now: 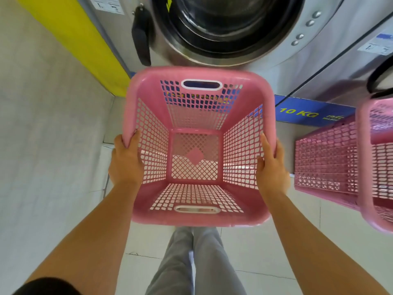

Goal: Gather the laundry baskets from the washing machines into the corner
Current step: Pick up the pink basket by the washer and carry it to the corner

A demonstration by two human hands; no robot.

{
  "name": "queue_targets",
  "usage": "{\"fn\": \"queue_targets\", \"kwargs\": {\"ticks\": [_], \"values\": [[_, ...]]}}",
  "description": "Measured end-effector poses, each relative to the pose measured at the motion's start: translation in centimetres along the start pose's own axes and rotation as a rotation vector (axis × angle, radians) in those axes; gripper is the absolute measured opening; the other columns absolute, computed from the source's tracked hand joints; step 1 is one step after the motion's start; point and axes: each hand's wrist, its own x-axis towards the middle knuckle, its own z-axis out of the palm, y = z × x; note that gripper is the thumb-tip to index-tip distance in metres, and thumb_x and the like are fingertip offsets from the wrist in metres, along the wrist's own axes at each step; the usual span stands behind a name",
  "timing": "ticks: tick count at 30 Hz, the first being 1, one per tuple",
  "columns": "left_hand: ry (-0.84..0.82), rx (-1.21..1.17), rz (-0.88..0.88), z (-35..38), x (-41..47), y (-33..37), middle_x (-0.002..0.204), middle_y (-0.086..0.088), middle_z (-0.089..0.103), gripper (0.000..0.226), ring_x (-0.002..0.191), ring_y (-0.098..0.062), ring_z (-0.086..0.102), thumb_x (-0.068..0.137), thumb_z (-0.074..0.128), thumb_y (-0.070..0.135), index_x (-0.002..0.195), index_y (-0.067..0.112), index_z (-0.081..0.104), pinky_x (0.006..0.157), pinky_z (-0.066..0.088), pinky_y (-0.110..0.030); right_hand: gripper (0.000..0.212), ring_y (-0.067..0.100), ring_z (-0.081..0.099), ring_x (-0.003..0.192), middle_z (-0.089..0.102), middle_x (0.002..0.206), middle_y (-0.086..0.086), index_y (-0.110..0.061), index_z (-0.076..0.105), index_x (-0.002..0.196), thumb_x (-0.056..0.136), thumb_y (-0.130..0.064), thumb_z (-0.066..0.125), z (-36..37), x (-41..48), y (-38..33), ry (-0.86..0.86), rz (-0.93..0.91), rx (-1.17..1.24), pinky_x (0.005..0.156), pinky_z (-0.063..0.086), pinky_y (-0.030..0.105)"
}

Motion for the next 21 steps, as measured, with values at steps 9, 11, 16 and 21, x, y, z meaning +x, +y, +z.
{"fn": "queue_targets", "kwargs": {"ticks": [9,11,16,21], "values": [[0.092,0.025,-0.155,-3.9,-7.8,-6.3,0.132,-0.021,0.044,0.058,0.103,-0.041,0.053,0.088,0.057,0.012,0.142,0.029,0.042,0.075,0.053,-0.053,0.066,0.044,0.062,0.081,0.025,0.156,0.001,-0.042,0.023,0.147,0.092,-0.014,0.046,-2.0,-4.7,-4.6,-0.083,-0.153,-0.059,0.065,0.052,0.05],[0.126,0.031,-0.226,-4.1,-10.5,-7.6,0.13,-0.022,0.045,0.057,0.104,-0.041,0.052,0.088,0.058,0.012,0.14,0.028,0.043,0.078,0.052,-0.053,0.065,0.043,0.062,0.081,0.024,0.156,0.001,-0.042,0.023,0.148,0.093,-0.014,0.046,-2.1,-5.6,-5.5,-0.113,-0.211,-0.066,0.065,0.051,0.049],[0.173,-0.001,-0.412,-4.1,-18.0,-10.2,0.128,-0.023,0.047,0.056,0.102,-0.043,0.052,0.086,0.058,0.008,0.138,0.026,0.047,0.081,0.05,-0.053,0.063,0.043,0.063,0.084,0.023,0.156,0.0,-0.039,0.025,0.148,0.093,-0.014,0.045,-2.1,-8.3,-6.8,-0.178,-0.366,-0.071,0.069,0.053,0.049],[0.207,-0.068,-0.595,-4.3,-26.4,-12.5,0.128,-0.022,0.046,0.056,0.102,-0.043,0.05,0.087,0.055,0.007,0.138,0.028,0.046,0.084,0.046,-0.053,0.067,0.044,0.061,0.083,0.03,0.149,0.003,-0.043,0.02,0.146,0.092,-0.013,0.045,-1.6,-11.8,-8.3,-0.239,-0.551,-0.071,0.069,0.054,0.053]]}}
